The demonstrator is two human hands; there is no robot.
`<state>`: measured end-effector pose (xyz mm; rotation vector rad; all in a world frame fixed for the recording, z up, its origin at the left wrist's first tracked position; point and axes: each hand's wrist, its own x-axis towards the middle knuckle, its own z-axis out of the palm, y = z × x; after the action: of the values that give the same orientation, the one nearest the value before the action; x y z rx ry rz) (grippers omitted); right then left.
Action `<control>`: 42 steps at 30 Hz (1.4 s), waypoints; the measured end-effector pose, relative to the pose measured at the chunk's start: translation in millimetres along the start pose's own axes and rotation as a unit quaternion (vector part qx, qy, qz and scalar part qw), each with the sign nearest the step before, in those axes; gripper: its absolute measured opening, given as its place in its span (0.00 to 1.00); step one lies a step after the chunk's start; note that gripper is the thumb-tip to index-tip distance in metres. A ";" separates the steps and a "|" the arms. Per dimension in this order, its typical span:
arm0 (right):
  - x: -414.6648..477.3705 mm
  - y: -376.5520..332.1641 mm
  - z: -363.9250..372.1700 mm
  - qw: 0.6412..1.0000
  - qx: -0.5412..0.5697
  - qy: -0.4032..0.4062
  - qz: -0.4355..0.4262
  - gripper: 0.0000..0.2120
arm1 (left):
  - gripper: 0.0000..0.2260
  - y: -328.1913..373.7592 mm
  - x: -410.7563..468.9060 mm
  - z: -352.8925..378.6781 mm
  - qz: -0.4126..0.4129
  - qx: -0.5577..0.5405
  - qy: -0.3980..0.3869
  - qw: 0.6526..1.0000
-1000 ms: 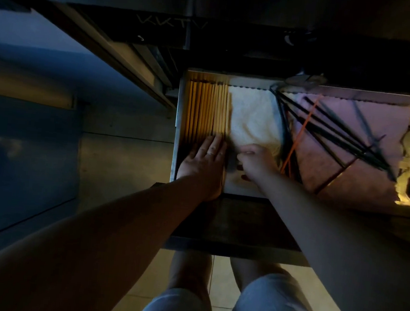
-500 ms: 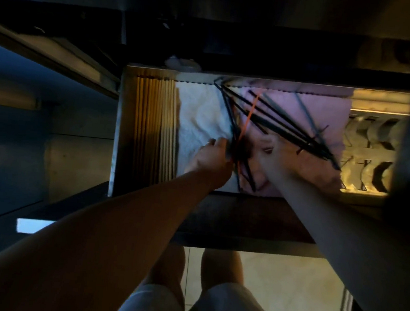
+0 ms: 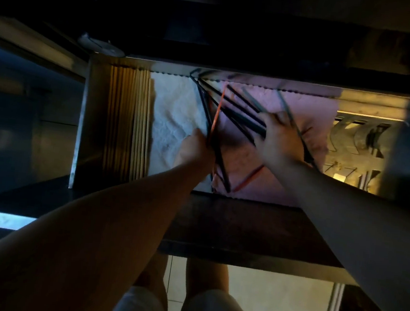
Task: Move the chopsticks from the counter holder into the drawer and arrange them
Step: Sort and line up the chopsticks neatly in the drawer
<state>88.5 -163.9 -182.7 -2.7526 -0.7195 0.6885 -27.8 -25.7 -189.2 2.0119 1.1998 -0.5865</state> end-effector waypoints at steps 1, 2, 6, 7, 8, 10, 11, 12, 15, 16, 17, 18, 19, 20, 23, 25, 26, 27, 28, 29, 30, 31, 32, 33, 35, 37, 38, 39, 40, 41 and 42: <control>3.4 -1.1 0.4 1.000 -0.028 -0.005 -0.005 0.21 | 0.07 -4.6 -1.6 -1.6 -0.004 -0.005 0.011 1.000; 6.3 -2.4 1.0 0.998 -0.060 -0.011 -0.011 0.20 | 0.07 -9.1 -2.5 -3.3 -0.012 -0.010 0.021 1.000; 16.5 -7.0 2.1 0.992 -0.120 -0.032 -0.011 0.14 | 0.15 -20.2 1.0 -8.3 -0.051 -0.032 0.047 0.997; 17.7 -7.3 2.2 0.990 -0.135 -0.034 -0.005 0.13 | 0.17 -19.1 1.4 -8.9 -0.056 -0.035 0.049 0.997; 19.5 -8.8 3.2 0.988 -0.152 -0.036 -0.002 0.13 | 0.17 -17.3 1.5 -10.0 -0.056 -0.032 0.048 0.997; 22.1 -11.4 4.9 0.984 -0.174 -0.046 0.002 0.11 | 0.13 -10.4 0.6 -11.4 -0.040 -0.026 0.028 0.998; 23.2 -12.1 5.1 0.984 -0.171 -0.052 0.005 0.12 | 0.10 -5.3 -1.0 -11.5 -0.027 -0.032 0.012 0.999; 24.3 -12.3 4.7 0.985 -0.163 -0.056 0.008 0.12 | 0.09 0.4 -3.0 -11.2 -0.012 -0.041 -0.005 0.999; 24.7 -8.7 1.6 0.989 -0.134 -0.059 0.010 0.14 | 0.10 16.8 -8.3 -5.2 0.018 -0.078 -0.042 0.996; 23.5 -6.1 0.7 0.991 -0.117 -0.059 0.014 0.13 | 0.11 22.2 -9.1 -1.8 0.020 -0.095 -0.049 0.994; 22.1 -3.1 -0.4 0.994 -0.093 -0.058 0.021 0.12 | 0.12 27.2 -8.9 2.0 0.017 -0.115 -0.054 0.992; 20.7 -0.5 -1.6 0.996 -0.067 -0.054 0.030 0.11 | 0.14 31.9 -8.0 6.2 0.010 -0.134 -0.058 0.989; 19.2 2.3 -3.3 0.997 -0.044 -0.049 0.037 0.11 | 0.15 36.8 -6.8 10.7 -0.002 -0.150 -0.060 0.987; 18.0 4.4 -4.8 0.998 -0.028 -0.045 0.040 0.11 | 0.15 40.7 -4.7 14.9 -0.017 -0.161 -0.056 0.985; 14.2 12.9 -9.1 0.998 -0.010 -0.031 0.045 0.10 | 0.16 49.0 4.2 24.5 -0.069 -0.173 -0.013 0.982; 9.5 21.0 -9.0 0.999 -0.017 -0.022 0.036 0.08 | 0.15 54.0 9.2 27.3 -0.092 -0.177 -0.003 0.980; 7.4 24.9 -7.9 0.999 -0.023 -0.022 0.024 0.07 | 0.13 57.4 11.0 27.4 -0.100 -0.181 -0.006 0.978; 5.8 27.9 -6.2 0.999 -0.028 -0.029 0.013 0.06 | 0.12 60.9 12.2 27.0 -0.106 -0.186 -0.012 0.977; 4.9 29.4 -4.6 0.999 -0.030 -0.041 0.007 0.06 | 0.12 64.0 13.6 26.7 -0.113 -0.192 -0.018 0.975; 5.1 29.5 -3.6 0.998 -0.029 -0.052 0.007 0.07 | 0.12 66.0 14.8 26.8 -0.119 -0.193 -0.022 0.974; 5.8 28.5 -3.0 0.998 -0.024 -0.058 0.010 0.07 | 0.12 67.0 15.8 26.9 -0.124 -0.189 -0.025 0.974; 7.4 26.7 -3.0 0.998 -0.017 -0.057 0.013 0.07 | 0.13 67.5 15.9 26.5 -0.123 -0.185 -0.027 0.975; 9.3 24.2 -3.4 0.999 -0.009 -0.050 0.009 0.07 | 0.13 67.4 15.7 25.8 -0.120 -0.186 -0.027 0.975; 11.2 21.5 -4.4 0.999 -0.001 -0.042 0.000 0.07 | 0.12 67.2 15.9 25.7 -0.117 -0.190 -0.027 0.974; 16.1 15.1 -6.7 0.999 0.009 -0.035 -0.029 0.09 | 0.12 67.5 18.1 25.4 -0.116 -0.209 -0.023 0.971; 23.6 9.2 -8.9 0.998 0.006 -0.038 -0.046 0.12 | 0.12 69.3 20.8 24.8 -0.126 -0.224 -0.010 0.966; 27.6 6.6 -9.6 0.998 0.004 -0.039 -0.046 0.13 | 0.11 70.5 21.4 24.4 -0.133 -0.230 -0.005 0.964; 31.2 4.4 -9.9 0.998 0.001 -0.040 -0.044 0.15 | 0.09 71.5 21.5 23.9 -0.138 -0.234 -0.003 0.962; 34.3 2.4 -9.7 0.998 -0.004 -0.042 -0.043 0.16 | 0.07 72.0 21.0 23.6 -0.139 -0.240 -0.004 0.961; 36.9 0.6 -9.5 0.998 -0.016 -0.044 -0.044 0.16 | 0.06 72.2 20.0 23.4 -0.138 -0.246 -0.005 0.959; 38.7 -1.3 -9.0 0.998 -0.029 -0.044 -0.045 0.16 | 0.07 71.6 18.4 23.1 -0.137 -0.253 -0.004 0.958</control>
<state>122.1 -143.9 -189.4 -2.7359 -0.8912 0.7864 43.5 -55.6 -192.2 1.4244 1.4642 -0.3664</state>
